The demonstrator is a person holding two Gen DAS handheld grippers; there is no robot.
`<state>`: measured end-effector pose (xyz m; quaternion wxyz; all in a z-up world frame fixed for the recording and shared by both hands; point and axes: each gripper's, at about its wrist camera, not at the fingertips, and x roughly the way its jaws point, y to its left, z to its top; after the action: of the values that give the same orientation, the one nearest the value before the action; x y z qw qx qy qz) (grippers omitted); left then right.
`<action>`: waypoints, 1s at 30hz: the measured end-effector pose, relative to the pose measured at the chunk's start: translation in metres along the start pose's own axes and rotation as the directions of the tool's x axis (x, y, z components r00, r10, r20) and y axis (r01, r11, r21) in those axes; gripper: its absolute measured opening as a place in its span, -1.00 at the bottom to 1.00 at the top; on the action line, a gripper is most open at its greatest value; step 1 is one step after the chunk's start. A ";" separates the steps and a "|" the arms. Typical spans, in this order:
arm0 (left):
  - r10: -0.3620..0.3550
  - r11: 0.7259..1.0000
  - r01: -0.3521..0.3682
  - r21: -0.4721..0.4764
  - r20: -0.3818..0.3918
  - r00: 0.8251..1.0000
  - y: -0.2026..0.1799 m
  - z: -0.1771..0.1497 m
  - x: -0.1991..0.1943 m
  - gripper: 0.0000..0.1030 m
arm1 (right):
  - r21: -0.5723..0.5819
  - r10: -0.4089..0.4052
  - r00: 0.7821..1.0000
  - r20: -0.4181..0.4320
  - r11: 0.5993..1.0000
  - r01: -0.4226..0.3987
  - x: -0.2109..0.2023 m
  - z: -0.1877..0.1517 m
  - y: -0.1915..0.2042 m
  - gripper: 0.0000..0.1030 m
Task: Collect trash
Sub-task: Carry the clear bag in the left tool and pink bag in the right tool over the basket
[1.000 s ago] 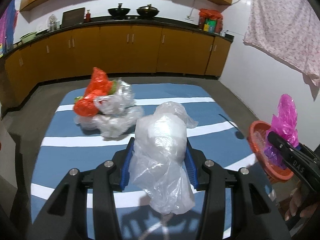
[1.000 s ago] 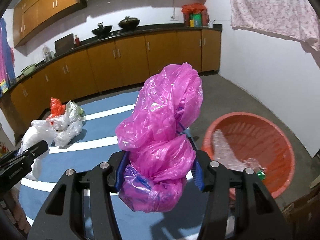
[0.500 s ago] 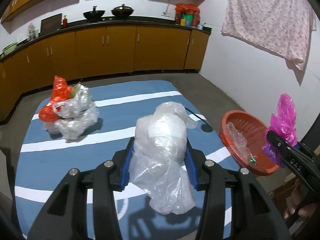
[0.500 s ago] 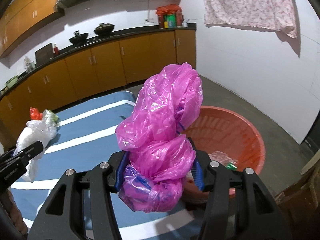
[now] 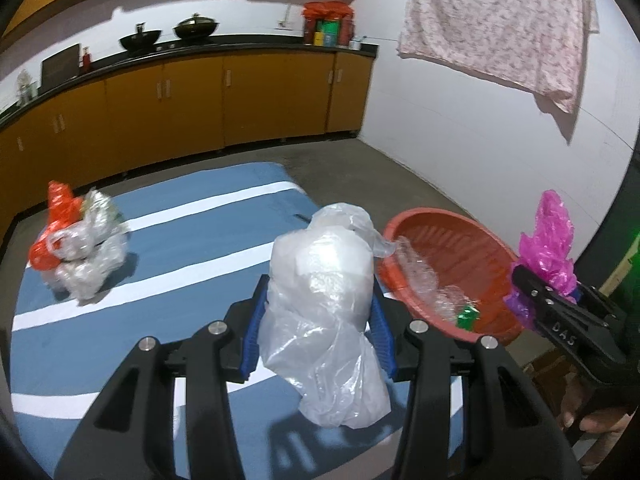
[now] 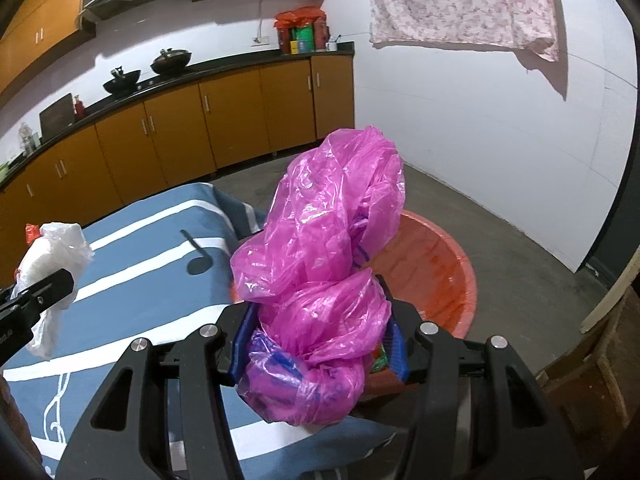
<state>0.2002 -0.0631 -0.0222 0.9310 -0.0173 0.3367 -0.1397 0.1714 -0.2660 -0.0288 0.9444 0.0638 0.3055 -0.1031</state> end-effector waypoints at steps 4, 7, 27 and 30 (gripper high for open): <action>-0.043 0.999 0.043 0.021 -0.001 0.999 -0.017 0.003 0.008 -0.12 | 0.012 -0.009 1.000 0.002 1.000 0.009 0.001 0.003 -0.009 0.04; -0.070 0.997 0.070 0.030 -0.007 0.998 -0.029 0.006 0.014 -0.12 | 0.019 -0.013 1.000 0.000 1.000 0.013 0.003 0.002 -0.014 0.04; -0.204 0.974 0.209 0.084 -0.064 0.977 -0.097 0.020 0.085 -0.12 | 0.096 -0.047 0.998 -0.034 0.994 0.050 0.034 0.005 -0.063 0.04; -0.221 0.969 0.227 0.098 -0.075 0.972 -0.107 0.021 0.097 -0.12 | 0.110 -0.049 0.998 -0.034 0.992 0.053 0.036 0.007 -0.070 0.04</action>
<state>0.2580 -0.1934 -0.0526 0.8978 -0.0013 0.3540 -0.2622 0.1878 -0.3406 -0.0488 0.9316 0.1101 0.3154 -0.1432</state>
